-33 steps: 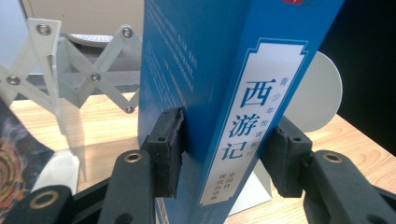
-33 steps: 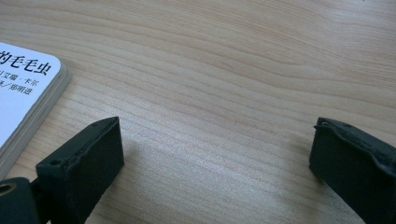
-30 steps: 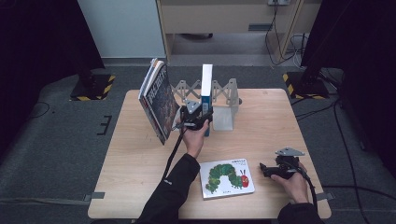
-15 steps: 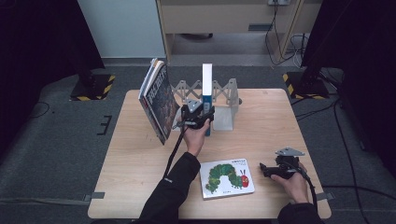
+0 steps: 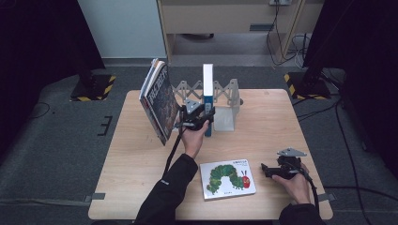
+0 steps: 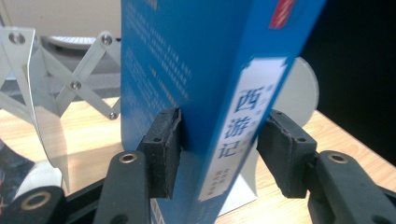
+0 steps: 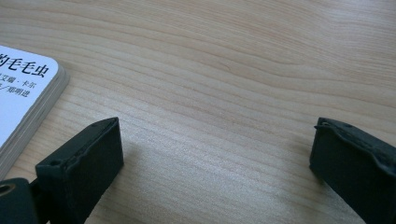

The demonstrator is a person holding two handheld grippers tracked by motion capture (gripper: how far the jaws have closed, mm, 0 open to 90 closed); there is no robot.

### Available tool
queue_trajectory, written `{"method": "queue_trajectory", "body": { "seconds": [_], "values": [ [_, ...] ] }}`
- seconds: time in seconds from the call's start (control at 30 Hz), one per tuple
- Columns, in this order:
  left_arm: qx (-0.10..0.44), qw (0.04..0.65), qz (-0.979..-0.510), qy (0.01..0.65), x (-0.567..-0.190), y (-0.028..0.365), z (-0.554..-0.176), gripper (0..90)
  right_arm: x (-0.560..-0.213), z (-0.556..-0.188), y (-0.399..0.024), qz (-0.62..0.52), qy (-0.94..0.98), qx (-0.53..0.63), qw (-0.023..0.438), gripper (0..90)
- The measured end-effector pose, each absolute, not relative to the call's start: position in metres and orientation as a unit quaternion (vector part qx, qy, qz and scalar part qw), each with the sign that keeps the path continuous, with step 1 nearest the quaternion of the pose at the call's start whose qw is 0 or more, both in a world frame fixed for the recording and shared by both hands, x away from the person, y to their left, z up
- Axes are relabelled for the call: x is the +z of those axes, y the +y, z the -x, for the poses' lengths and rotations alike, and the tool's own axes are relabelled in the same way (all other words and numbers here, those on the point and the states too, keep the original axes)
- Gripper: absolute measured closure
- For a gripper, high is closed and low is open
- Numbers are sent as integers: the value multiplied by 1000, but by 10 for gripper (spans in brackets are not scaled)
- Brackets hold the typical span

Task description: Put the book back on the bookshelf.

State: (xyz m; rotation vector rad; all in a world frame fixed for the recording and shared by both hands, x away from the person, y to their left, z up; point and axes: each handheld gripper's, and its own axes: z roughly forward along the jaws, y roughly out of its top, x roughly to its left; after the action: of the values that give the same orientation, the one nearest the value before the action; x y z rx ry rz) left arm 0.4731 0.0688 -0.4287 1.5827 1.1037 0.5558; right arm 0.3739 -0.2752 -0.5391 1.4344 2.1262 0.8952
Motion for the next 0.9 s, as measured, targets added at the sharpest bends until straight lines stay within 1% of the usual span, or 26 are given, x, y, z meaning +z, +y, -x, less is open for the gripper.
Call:
{"method": "queue_trajectory", "body": {
  "seconds": [0.27, 0.37, 0.47, 0.57, 0.67, 0.73, 0.9],
  "values": [
    [229, 536, -678, 447, -422, 79, -460, 464, -539, -374, -275, -517, 766, 320, 212, 24],
    [225, 534, -682, 447, -421, 84, -454, 460, -539, -372, -275, -522, 760, 322, 214, 60],
    [217, 533, -685, 446, -420, 90, -448, 451, -535, -371, -277, -521, 762, 320, 213, 168],
    [216, 526, -693, 443, -420, 97, -440, 444, -531, -370, -276, -523, 758, 324, 216, 213],
    [210, 519, -701, 442, -420, 102, -433, 440, -523, -368, -274, -521, 752, 336, 223, 248],
    [205, 511, -705, 447, -421, 106, -428, 437, -520, -366, -273, -522, 747, 346, 223, 256],
    [193, 502, -718, 441, -425, 113, -413, 419, -510, -360, -267, -523, 738, 369, 214, 288]
  ]
}}
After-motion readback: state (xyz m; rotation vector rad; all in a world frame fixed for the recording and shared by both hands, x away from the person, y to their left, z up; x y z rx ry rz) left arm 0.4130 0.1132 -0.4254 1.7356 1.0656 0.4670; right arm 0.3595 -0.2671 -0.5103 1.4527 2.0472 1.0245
